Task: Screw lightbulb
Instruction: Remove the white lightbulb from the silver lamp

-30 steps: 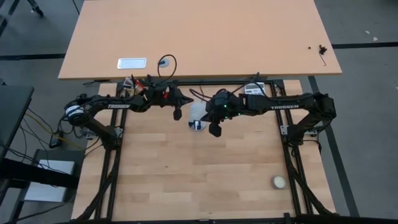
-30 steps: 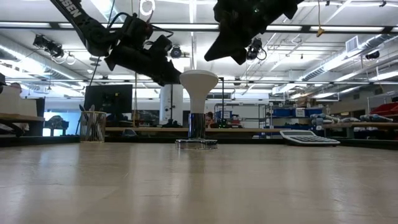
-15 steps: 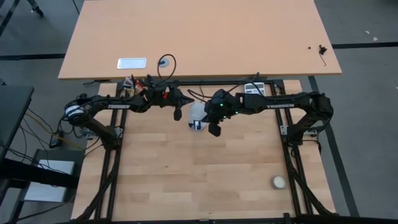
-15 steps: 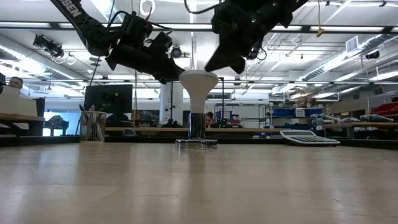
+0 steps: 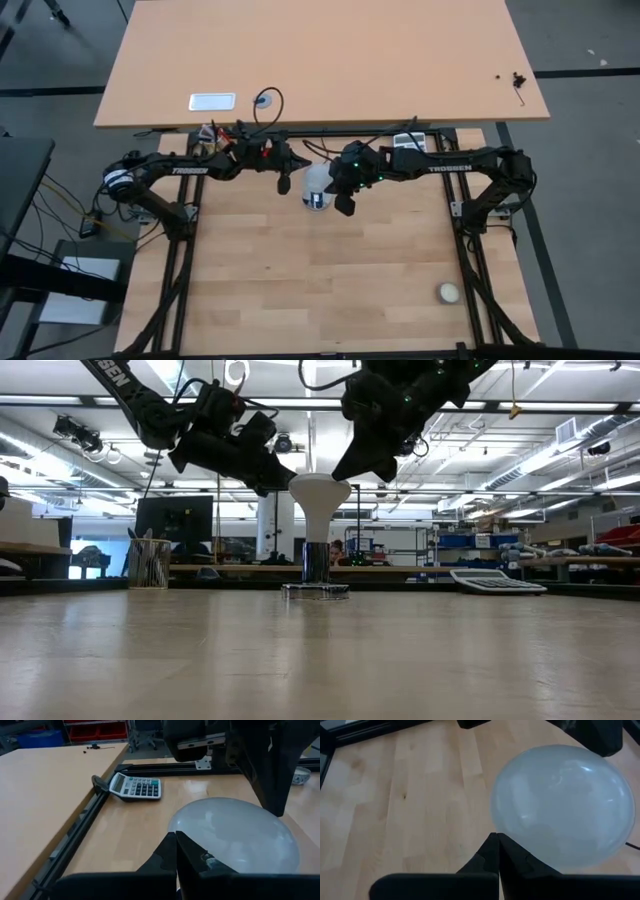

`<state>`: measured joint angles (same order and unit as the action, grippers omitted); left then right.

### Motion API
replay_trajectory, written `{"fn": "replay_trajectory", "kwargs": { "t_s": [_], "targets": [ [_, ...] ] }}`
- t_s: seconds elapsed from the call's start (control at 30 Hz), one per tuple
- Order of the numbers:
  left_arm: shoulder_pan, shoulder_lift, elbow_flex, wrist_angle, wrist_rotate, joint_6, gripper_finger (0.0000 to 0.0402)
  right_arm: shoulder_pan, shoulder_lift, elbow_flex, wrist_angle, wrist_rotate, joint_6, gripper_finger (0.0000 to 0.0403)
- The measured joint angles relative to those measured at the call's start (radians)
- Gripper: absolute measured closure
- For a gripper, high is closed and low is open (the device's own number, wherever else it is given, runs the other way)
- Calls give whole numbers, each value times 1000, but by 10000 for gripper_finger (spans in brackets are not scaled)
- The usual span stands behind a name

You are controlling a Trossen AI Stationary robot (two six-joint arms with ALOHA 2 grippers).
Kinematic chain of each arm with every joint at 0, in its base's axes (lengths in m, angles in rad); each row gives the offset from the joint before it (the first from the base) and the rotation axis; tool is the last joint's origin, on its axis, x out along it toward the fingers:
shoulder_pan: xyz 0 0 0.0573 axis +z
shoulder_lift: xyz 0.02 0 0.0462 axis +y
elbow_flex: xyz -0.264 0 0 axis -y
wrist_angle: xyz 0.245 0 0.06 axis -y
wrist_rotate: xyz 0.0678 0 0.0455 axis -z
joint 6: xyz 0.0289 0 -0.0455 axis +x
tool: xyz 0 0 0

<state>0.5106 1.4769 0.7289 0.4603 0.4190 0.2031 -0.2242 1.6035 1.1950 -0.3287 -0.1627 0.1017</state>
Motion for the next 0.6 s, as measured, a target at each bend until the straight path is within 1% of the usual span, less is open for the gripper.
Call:
{"fn": "replay_trajectory", "kwargs": {
  "t_s": [0.1, 0.27, 0.6],
  "targets": [
    [0, 0, 1, -11, 19, -2, 401, -5, -1, 0, -5, -1, 0, 395],
    [0, -3, 2, -34, 21, -5, 401, -16, -2, 0, -11, 5, 0, 395],
    [-3, -79, 0, -183, 29, -5, 401, -34, -5, 2, -30, 25, -16, 394]
  ]
}}
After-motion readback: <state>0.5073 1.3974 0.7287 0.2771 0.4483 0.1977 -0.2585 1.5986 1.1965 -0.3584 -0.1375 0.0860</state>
